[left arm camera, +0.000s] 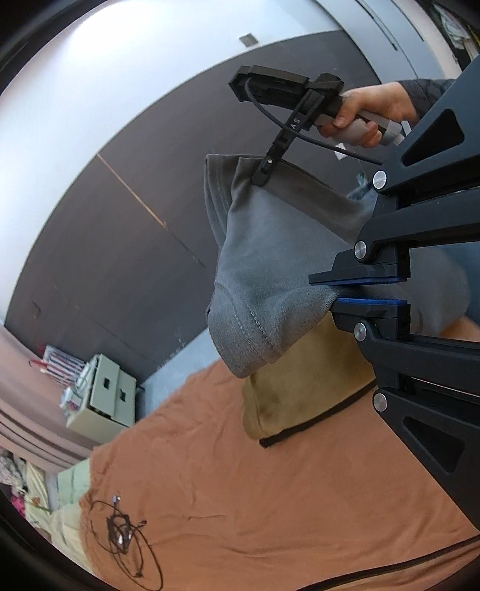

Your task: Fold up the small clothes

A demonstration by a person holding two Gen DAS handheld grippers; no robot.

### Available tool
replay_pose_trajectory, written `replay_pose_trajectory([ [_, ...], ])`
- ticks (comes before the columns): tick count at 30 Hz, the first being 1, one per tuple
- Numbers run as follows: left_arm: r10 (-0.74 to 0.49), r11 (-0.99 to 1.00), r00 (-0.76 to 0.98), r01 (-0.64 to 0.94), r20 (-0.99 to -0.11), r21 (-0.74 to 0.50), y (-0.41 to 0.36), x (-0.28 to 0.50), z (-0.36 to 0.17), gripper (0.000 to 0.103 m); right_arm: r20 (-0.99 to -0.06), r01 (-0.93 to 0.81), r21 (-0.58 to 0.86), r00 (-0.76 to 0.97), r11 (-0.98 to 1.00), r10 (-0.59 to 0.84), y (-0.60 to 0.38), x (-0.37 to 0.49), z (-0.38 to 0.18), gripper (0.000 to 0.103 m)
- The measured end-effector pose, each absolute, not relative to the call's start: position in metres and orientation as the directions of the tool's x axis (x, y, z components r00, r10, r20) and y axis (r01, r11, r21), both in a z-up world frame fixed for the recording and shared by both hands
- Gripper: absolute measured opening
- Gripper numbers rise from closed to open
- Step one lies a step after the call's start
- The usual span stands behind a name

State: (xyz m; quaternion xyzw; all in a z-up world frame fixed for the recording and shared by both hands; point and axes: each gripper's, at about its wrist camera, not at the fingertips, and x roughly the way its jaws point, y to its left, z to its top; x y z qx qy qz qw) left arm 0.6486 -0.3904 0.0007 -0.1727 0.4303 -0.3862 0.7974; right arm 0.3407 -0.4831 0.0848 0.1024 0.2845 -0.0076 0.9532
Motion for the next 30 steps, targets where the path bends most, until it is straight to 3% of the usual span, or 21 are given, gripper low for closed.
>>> replay_pose_trajectory([
  [5, -0.735, 0.677, 0.359, 0.418, -0.575, -0.605, -0.390, 0.690, -0.031, 0.005, -0.588, 0.074, 0.159, 0.808, 0.984, 0.034, -0.469, 0.391, 0.069, 0.010],
  [8, -0.690, 0.724, 0.400, 0.390, -0.603, -0.570, -0.389, 0.710, -0.047, 0.010, -0.634, 0.149, 0.133, 0.772, 0.980, -0.031, -0.491, 0.413, 0.067, 0.021],
  [9, -0.670, 0.742, 0.407, 0.380, -0.620, -0.552, -0.389, 0.714, -0.052, 0.027, -0.650, 0.177, 0.120, 0.758, 0.977, -0.058, -0.499, 0.419, 0.066, 0.040],
  [10, -0.659, 0.752, 0.407, 0.371, -0.632, -0.546, -0.388, 0.718, -0.057, 0.038, -0.655, 0.206, 0.101, 0.750, 0.973, -0.091, -0.494, 0.424, 0.065, 0.068],
  [11, -0.658, 0.753, 0.405, 0.356, -0.635, -0.553, -0.385, 0.720, -0.063, 0.055, -0.647, 0.221, 0.101, 0.755, 0.970, -0.105, -0.490, 0.425, 0.067, 0.077],
  [14, -0.647, 0.762, 0.410, 0.342, -0.643, -0.550, -0.373, 0.713, -0.069, 0.057, -0.613, 0.219, 0.180, 0.788, 0.959, -0.065, -0.483, 0.417, 0.083, 0.080],
  [22, -0.637, 0.770, 0.384, 0.353, -0.668, -0.532, -0.351, 0.676, -0.055, 0.059, -0.623, 0.229, 0.212, 0.781, 0.950, -0.049, -0.467, 0.339, 0.092, 0.080],
  [26, -0.634, 0.773, 0.417, 0.377, -0.651, -0.510, -0.329, 0.645, -0.032, 0.081, -0.617, 0.258, 0.212, 0.783, 0.943, -0.076, -0.467, 0.298, 0.090, 0.084],
  [30, -0.622, 0.781, 0.464, 0.413, -0.630, -0.468, -0.302, 0.605, -0.006, 0.097, -0.588, 0.281, 0.206, 0.801, 0.938, -0.111, -0.440, 0.285, 0.085, 0.101],
])
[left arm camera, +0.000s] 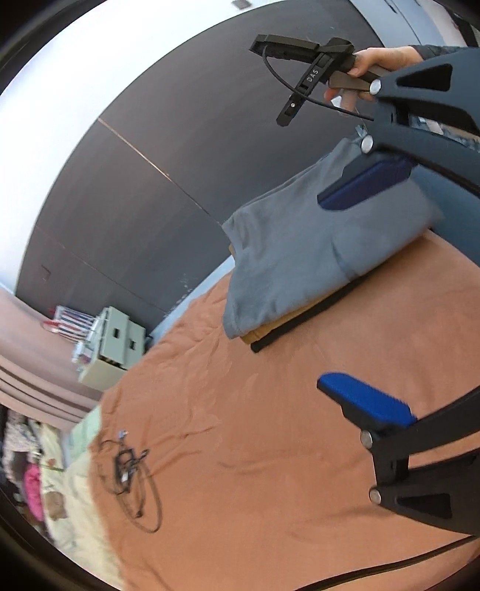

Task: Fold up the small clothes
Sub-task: 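Lower the folded shirt onto the stack and open both grippers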

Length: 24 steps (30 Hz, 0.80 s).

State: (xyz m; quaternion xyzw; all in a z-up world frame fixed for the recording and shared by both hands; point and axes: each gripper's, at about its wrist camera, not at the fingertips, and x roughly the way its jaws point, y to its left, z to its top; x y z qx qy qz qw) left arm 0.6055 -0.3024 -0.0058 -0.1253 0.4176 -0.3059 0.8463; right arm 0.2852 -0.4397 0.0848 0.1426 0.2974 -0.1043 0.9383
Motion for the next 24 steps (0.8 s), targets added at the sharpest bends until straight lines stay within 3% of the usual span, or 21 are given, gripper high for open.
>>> replay_pose_trajectory([
  [2, -0.606, 0.794, 0.503, 0.424, -0.616, -0.435, -0.288, 0.583, 0.008, 0.103, -0.571, 0.293, 0.205, 0.811, 0.934, -0.129, -0.424, 0.268, 0.086, 0.103],
  [24, -0.498, 0.867, 0.680, 0.402, -0.539, -0.294, -0.148, 0.366, 0.074, 0.103, -0.427, 0.179, 0.192, 0.901, 0.965, -0.082, -0.284, 0.098, 0.060, 0.103],
])
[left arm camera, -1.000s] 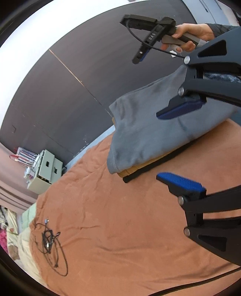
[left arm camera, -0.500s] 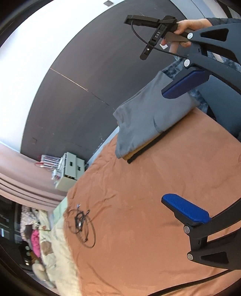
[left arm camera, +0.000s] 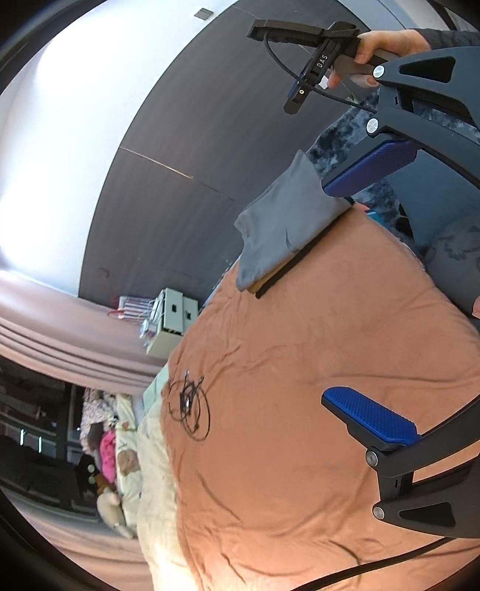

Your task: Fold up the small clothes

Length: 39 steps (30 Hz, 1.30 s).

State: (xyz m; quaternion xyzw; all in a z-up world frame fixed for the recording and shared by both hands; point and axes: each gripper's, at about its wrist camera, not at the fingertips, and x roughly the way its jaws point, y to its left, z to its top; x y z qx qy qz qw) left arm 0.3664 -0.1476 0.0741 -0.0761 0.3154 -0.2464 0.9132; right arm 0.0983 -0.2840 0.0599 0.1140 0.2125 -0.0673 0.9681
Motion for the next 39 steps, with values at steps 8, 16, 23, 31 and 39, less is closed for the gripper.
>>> replay_pose_trajectory([
  [8, -0.429, 0.903, 0.744, 0.340, -0.513, -0.262, -0.113, 0.289, 0.072, 0.103, -0.383, 0.105, 0.192, 0.923, 0.976, -0.024, -0.273, 0.040, 0.040, 0.103],
  [16, -0.355, 0.934, 0.798, 0.278, -0.487, -0.225, -0.085, 0.216, 0.061, 0.103, -0.332, 0.046, 0.192, 0.943, 0.980, 0.020, -0.268, -0.020, 0.015, 0.103],
  [23, -0.296, 0.953, 0.825, 0.222, -0.482, -0.204, -0.067, 0.164, 0.037, 0.103, -0.317, -0.004, 0.193, 0.946, 0.981, 0.066, -0.271, -0.057, -0.010, 0.103],
  [31, -0.236, 0.969, 0.856, 0.169, -0.461, -0.183, -0.056, 0.114, 0.011, 0.103, -0.313, -0.015, 0.176, 0.947, 0.984, 0.070, -0.270, -0.085, -0.034, 0.103],
  [39, -0.219, 0.975, 0.868, 0.171, -0.446, -0.146, -0.064, 0.092, 0.003, 0.103, -0.329, -0.033, 0.166, 0.940, 0.986, 0.087, -0.257, -0.096, -0.043, 0.103],
])
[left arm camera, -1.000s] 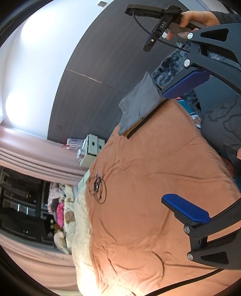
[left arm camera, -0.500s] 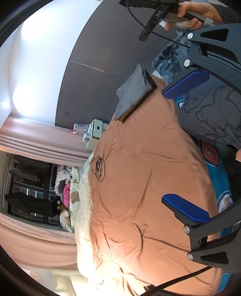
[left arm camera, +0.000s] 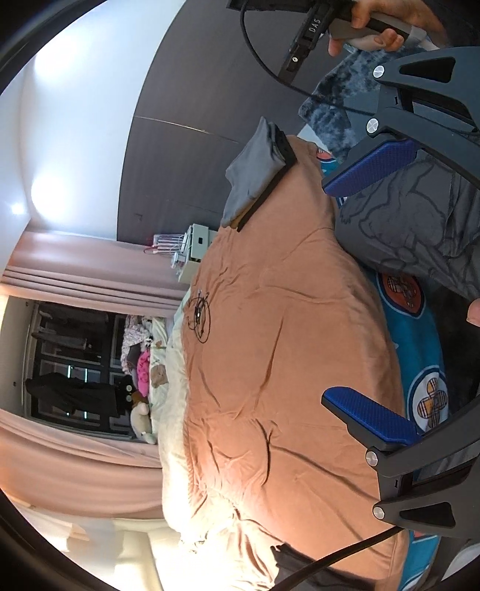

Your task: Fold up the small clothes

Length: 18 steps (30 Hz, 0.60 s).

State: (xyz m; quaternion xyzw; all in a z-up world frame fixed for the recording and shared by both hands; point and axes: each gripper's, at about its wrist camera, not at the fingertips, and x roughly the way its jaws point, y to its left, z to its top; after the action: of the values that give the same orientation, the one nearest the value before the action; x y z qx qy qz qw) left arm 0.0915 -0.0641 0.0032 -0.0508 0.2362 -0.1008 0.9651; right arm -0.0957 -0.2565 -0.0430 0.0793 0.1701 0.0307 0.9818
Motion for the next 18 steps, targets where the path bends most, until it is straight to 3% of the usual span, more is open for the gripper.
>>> replay_pose_trajectory([
  [18, -0.187, 0.982, 0.891, 0.159, -0.414, -0.100, -0.065, 0.078, 0.008, 0.103, -0.287, -0.032, 0.148, 0.955, 0.988, 0.074, -0.250, -0.104, -0.046, 0.103],
])
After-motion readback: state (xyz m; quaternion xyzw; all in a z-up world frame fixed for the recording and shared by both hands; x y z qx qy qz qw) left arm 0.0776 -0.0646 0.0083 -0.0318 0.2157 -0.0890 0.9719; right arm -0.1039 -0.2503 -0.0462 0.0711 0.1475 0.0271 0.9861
